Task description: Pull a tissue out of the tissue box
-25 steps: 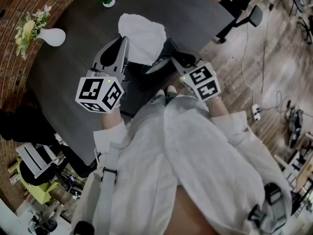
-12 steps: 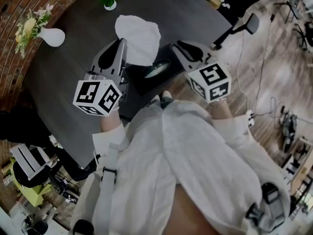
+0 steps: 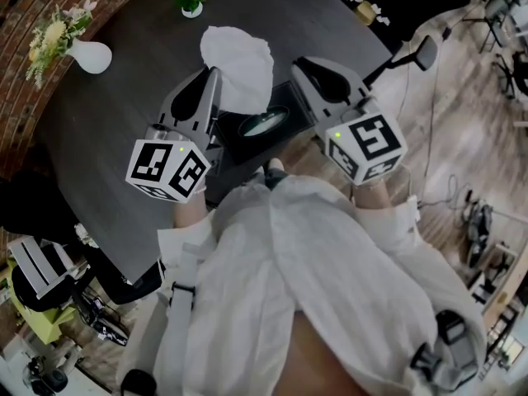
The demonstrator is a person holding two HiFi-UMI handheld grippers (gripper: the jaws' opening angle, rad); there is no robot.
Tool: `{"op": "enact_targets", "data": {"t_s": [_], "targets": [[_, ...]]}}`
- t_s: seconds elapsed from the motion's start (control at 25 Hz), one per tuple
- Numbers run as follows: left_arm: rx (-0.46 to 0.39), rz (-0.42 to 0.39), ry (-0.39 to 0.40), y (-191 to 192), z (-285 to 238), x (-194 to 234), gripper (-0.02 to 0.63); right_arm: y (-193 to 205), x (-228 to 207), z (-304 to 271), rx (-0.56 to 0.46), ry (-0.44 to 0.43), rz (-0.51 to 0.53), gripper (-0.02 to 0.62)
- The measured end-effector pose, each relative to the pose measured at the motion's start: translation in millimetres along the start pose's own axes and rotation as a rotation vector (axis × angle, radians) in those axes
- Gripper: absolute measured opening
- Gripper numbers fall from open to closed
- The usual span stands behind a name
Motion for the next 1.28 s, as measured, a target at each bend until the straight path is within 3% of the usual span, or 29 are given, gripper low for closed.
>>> {"op": "enact_targets", "data": {"t_s": [0.28,0.68,1.28], "targets": [[-0.009,-0.006,-0.008,-3,10,-8,0.012,-3,6,-3,-0.032,-0.008,-0.036,0.006],[-0.003,-0.036,-0.026,0,18,-9,0.012,6,12,-7,0.012,-0.042,-0.048,0.005],[0.027,-0.019,-0.033,7,20,-4,0.012,14,19,-8,0.018,-0.083,-0.055,0.005]]}}
Point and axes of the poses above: the fingertips, and each gripper's own axes: z backward along the fingers, x to its left, y out of its underside, the point moved 3 cm from there along z, backward along the fingers
